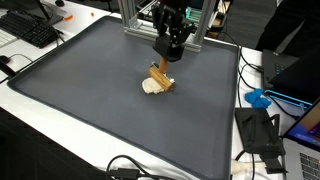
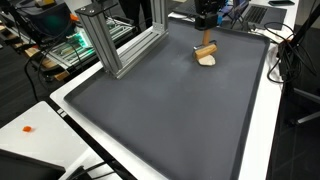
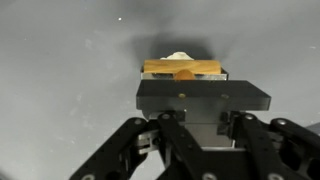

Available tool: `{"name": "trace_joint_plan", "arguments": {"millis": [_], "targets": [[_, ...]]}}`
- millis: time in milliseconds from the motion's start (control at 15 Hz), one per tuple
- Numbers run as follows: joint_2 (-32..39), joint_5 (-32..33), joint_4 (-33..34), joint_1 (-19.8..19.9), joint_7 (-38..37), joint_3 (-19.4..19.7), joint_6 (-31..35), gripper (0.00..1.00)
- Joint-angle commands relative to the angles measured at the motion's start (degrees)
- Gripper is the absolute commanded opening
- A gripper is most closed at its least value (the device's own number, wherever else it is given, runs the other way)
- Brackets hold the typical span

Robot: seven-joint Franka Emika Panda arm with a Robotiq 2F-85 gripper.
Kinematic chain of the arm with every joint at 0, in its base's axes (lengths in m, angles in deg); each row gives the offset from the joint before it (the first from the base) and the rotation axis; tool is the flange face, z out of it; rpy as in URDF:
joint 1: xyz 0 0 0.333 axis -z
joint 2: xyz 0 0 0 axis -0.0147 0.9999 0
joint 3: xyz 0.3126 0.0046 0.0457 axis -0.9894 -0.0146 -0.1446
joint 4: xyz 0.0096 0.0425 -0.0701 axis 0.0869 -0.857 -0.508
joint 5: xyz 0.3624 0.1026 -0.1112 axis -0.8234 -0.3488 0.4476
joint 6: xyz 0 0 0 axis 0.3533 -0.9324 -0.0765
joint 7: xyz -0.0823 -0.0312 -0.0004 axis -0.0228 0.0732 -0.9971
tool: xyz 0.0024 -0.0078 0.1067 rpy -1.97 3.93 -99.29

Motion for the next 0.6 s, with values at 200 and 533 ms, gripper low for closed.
{"name": "trace_joint_plan", "arguments": {"millis": [200, 533], "targets": [[0.4, -2.8, -1.0, -0.5, 2.3, -0.8, -3.9, 0.22], [0.2, -2.4, -0.7, -0.9, 1.7, -0.7, -4.8, 0.22]]}}
